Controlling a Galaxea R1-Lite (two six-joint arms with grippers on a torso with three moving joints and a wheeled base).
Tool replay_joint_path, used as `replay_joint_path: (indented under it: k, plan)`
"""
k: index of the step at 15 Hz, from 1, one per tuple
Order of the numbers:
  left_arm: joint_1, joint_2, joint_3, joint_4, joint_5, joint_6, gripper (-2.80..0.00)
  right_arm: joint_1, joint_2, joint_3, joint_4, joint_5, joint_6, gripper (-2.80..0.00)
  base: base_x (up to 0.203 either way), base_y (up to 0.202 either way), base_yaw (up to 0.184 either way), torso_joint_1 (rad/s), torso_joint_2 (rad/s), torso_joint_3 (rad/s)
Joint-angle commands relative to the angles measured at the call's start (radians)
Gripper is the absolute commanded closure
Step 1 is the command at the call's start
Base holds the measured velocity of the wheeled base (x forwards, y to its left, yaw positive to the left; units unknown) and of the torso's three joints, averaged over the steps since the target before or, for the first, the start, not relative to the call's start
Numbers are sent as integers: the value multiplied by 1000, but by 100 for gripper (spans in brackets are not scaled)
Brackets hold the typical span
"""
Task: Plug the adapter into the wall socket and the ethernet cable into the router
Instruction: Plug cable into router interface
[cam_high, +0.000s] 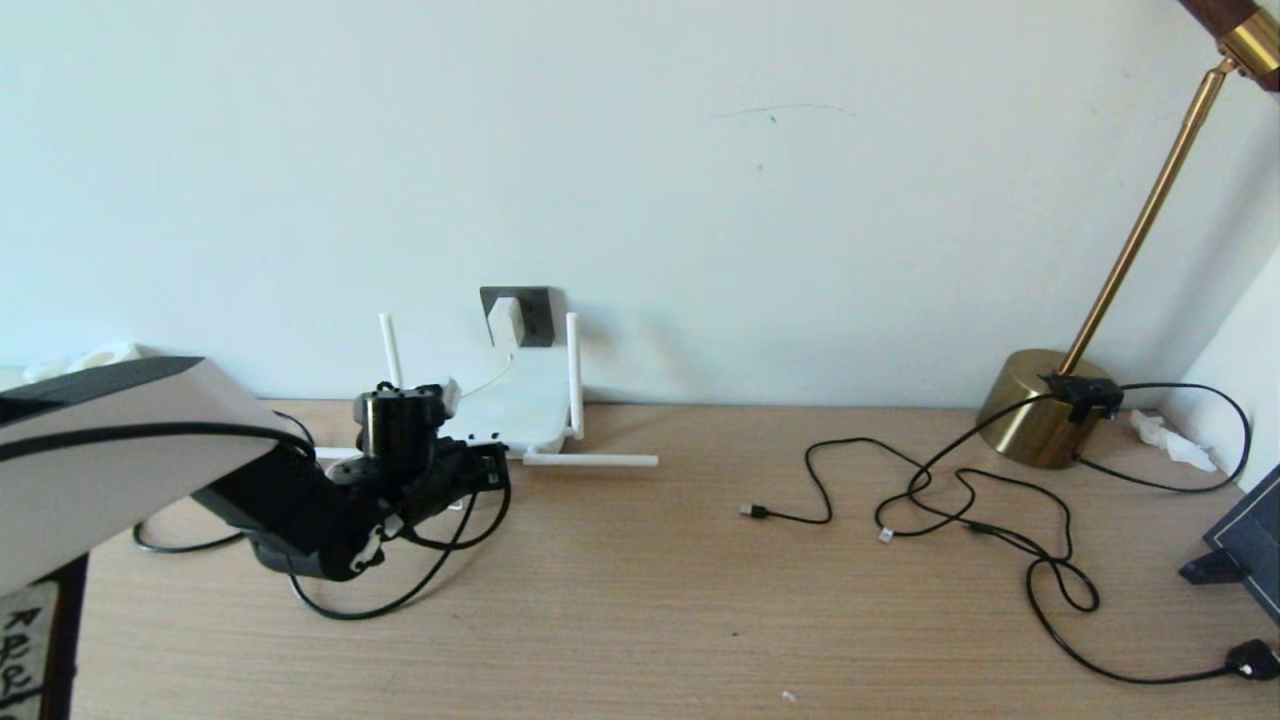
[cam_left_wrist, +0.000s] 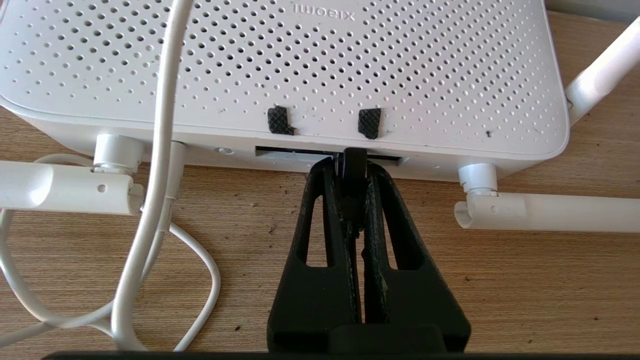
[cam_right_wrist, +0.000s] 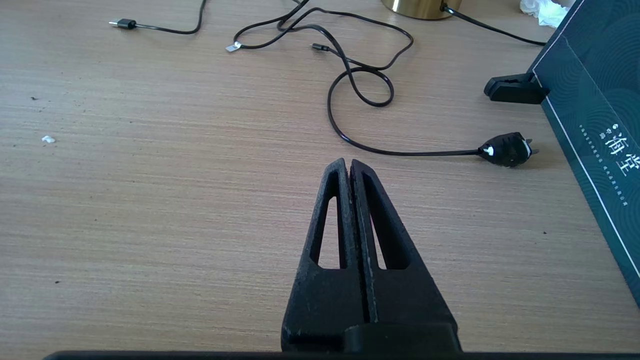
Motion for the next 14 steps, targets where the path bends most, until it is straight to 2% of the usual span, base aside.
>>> replay_joint_path:
  k: [1,8,13,14]
  plan:
    - [-3,-15,16,-2,1,-2,0,0,2,1,1,0,-1,0,0,0,0,0,0,0]
    - [-21,-80,123,-10,1,-2,0,0,2,-1,1,0,-1,0,0,0,0,0,0,0]
    - [-22,-93,133,-8,1,0,0,0,2,-1,1,0,-1,0,0,0,0,0,0,0]
    - [-22,-93,132,-8,1,0,-280,0,2,-1,1,0,-1,0,0,0,0,0,0,0]
